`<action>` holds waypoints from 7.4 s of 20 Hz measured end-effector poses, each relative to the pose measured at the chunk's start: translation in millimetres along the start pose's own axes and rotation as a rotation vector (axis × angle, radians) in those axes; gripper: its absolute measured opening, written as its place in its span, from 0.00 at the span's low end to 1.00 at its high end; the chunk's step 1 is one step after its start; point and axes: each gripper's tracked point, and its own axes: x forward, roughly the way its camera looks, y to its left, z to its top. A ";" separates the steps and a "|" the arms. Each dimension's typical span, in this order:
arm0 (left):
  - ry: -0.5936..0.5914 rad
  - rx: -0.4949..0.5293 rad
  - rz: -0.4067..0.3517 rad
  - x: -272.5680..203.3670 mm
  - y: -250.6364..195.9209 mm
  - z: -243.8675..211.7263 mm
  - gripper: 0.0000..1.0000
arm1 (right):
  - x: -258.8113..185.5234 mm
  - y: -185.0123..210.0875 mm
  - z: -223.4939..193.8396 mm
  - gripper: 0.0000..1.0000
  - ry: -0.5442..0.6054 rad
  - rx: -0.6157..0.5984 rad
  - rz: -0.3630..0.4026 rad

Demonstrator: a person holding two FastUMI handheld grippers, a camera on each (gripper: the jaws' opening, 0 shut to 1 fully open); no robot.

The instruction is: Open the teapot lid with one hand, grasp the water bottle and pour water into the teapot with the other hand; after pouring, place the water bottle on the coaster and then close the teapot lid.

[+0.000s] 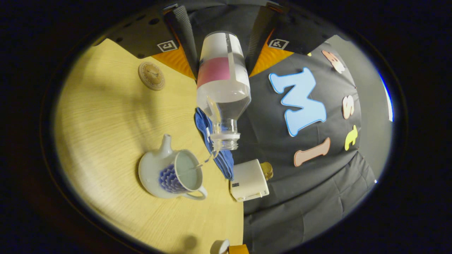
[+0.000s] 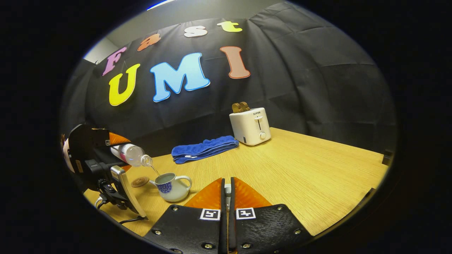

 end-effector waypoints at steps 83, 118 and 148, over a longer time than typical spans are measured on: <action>-0.120 -0.490 0.059 -12.7 14.4 5.5 0.84 | 0.3 3.1 -4.7 0.02 0.006 -0.042 0.016; -0.054 -1.936 -0.020 64.7 -70.4 -117.3 1.00 | -0.2 9.1 -10.8 0.02 0.042 -0.147 -0.057; -0.023 -1.912 0.090 -80.0 -87.0 -123.4 1.00 | 76.6 160.6 -2.0 0.02 0.034 -0.227 0.214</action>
